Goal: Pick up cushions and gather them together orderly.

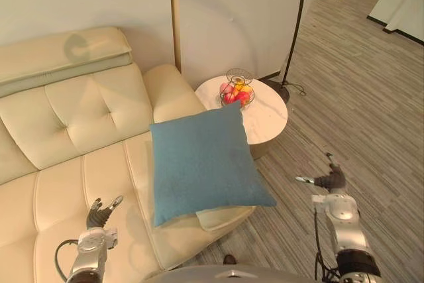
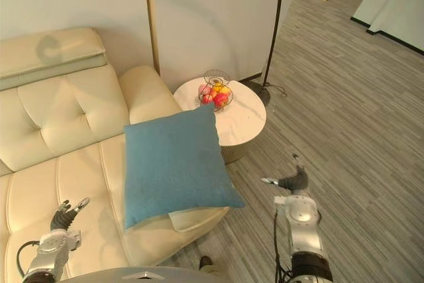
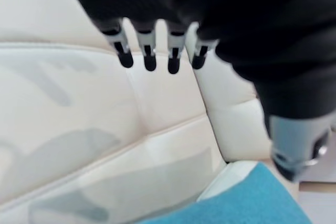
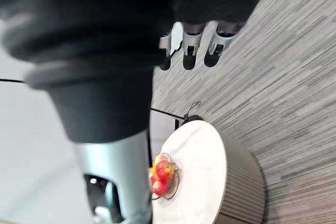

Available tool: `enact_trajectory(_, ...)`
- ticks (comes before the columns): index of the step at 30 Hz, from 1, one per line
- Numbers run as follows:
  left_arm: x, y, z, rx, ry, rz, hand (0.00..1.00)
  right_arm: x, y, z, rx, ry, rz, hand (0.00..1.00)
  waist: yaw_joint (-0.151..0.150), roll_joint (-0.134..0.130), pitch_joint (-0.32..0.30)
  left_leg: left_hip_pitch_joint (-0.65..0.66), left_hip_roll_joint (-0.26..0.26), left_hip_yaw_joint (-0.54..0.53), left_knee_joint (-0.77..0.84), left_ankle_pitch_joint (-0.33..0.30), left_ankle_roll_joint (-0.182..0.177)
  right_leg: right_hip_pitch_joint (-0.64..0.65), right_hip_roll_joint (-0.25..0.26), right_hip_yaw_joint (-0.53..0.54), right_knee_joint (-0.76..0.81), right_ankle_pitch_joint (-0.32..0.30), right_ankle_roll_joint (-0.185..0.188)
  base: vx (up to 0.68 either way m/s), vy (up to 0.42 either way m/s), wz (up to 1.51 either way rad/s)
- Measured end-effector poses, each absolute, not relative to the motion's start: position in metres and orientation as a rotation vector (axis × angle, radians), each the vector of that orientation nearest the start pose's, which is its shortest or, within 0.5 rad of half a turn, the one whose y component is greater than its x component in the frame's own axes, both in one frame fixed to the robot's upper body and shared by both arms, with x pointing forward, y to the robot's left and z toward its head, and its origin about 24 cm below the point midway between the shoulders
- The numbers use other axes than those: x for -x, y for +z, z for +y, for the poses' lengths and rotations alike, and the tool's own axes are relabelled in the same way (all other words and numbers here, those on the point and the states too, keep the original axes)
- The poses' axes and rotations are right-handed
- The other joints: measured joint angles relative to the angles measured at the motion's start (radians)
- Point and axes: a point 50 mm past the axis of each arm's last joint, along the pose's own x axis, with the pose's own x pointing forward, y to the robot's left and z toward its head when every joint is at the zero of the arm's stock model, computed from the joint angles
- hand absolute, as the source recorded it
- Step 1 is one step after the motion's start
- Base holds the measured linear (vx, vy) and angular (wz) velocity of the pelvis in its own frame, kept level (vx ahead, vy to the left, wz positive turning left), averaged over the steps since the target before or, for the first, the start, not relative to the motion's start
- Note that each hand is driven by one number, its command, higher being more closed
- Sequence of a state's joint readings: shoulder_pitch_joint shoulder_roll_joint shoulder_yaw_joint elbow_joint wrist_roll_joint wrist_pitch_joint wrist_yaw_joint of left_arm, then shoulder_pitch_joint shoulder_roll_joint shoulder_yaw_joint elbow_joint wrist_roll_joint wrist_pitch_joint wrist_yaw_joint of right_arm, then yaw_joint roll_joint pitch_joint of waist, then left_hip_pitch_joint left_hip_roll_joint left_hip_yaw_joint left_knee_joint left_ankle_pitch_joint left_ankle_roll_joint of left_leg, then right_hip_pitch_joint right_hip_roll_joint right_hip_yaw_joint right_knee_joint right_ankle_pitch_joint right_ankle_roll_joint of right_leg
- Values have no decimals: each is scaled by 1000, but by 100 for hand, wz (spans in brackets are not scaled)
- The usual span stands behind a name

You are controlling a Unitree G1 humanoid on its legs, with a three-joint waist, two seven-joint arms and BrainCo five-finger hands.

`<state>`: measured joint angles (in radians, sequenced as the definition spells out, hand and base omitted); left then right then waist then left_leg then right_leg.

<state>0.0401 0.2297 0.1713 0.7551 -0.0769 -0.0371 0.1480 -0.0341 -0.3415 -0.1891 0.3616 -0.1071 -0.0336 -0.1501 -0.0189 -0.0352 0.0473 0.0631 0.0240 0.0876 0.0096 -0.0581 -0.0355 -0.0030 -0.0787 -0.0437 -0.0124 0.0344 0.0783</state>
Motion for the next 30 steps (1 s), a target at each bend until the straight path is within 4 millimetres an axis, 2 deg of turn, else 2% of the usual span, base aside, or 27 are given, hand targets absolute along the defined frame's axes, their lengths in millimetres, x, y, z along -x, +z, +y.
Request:
enact_trajectory(4, -186, -96, 250, -142, 357, 672, 0, -261, 18, -264, 428, -291, 171, 0, 7, -2, 26, -60, -1, -6, 30, 3, 3, -41, -2, -2, -6, 22, -1, -72, -7, 4)
enact_trajectory(11, -246, -65, 222, -119, 273, 515, 0, -296, 46, -234, 330, -231, 43, 0, 16, -7, 154, -220, -1, -34, 100, 23, 3, -153, -7, -20, -2, 72, -10, -129, -16, 12)
enact_trajectory(13, -272, -47, 212, -123, 243, 440, 0, -311, 62, -220, 320, -193, -15, 0, 20, -8, 191, -305, 5, -35, 151, 23, 2, -215, -5, -22, 7, 92, -14, -161, -12, 6)
enact_trajectory(15, -288, -33, 206, -131, 229, 391, 0, -321, 74, -210, 321, -170, -55, 0, 22, -7, 222, -346, 9, -35, 177, 23, 2, -246, -4, -21, 13, 103, -17, -123, -7, 0)
enact_trajectory(18, -321, -4, 203, -152, 237, 313, 0, -341, 93, -194, 280, -165, -107, 0, 26, -7, 288, -419, 18, -35, 222, 24, 1, -305, 1, -22, 37, 115, -22, -169, -24, 1)
enact_trajectory(21, -338, 16, 203, -159, 231, 261, 0, -349, 102, -190, 256, -180, -127, 0, 35, -8, 304, -470, 20, -36, 231, 38, 0, -352, 3, -22, 39, 130, -27, -116, -29, 1)
enact_trajectory(23, -350, 33, 202, -174, 221, 219, 0, -355, 116, -184, 235, -179, -167, 0, 34, -9, 338, -482, 20, -38, 231, 52, -1, -368, 2, -23, 45, 135, -30, -78, -33, 3)
enact_trajectory(26, -368, 60, 191, -209, 191, 142, 0, -364, 137, -170, 246, -160, -231, 0, 32, -11, 366, -516, 20, -39, 216, 71, -3, -411, 2, -24, 54, 143, -34, -92, -37, 2)
enact_trajectory(28, -379, 77, 182, -237, 164, 99, 0, -371, 147, -159, 273, -125, -259, 0, 30, -22, 374, -536, 20, -39, 193, 88, -12, -441, 3, -24, 53, 148, -37, -71, -47, 2)
enact_trajectory(29, -385, 86, 177, -253, 151, 80, 0, -374, 155, -154, 290, -106, -277, 100, 27, -27, 377, -550, 20, -39, 179, 99, -12, -459, 3, -25, 52, 152, -39, -57, -48, 3)
enact_trajectory(30, -387, 90, 175, -257, 146, 69, 0, -375, 159, -152, 296, -102, -289, 100, 24, -28, 378, -559, 21, -40, 174, 104, -12, -470, 4, -25, 51, 154, -39, -50, -47, 3)
